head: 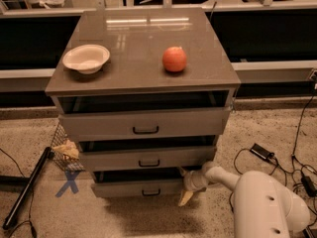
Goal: Open bottom drawer
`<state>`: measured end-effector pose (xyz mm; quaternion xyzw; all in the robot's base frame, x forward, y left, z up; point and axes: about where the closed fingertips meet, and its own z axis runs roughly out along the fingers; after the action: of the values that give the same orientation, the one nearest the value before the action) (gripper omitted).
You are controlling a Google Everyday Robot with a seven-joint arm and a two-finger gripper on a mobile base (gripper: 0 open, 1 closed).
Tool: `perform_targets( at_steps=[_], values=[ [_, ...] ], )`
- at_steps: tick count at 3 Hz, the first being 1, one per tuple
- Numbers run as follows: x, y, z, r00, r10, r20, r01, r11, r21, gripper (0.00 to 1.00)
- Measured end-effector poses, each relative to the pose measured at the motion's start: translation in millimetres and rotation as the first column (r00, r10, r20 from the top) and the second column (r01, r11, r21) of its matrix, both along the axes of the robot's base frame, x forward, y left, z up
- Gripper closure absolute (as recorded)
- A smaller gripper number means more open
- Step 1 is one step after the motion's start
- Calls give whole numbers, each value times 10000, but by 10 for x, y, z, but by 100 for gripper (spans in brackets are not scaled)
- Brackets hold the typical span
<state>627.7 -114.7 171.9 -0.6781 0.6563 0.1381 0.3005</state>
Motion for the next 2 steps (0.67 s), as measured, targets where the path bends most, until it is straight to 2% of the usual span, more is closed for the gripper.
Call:
perform_targets(
  at_steps=[2],
  values=[
    [-215, -85, 101, 9975, 561, 421, -535, 9968, -600, 0]
  ],
)
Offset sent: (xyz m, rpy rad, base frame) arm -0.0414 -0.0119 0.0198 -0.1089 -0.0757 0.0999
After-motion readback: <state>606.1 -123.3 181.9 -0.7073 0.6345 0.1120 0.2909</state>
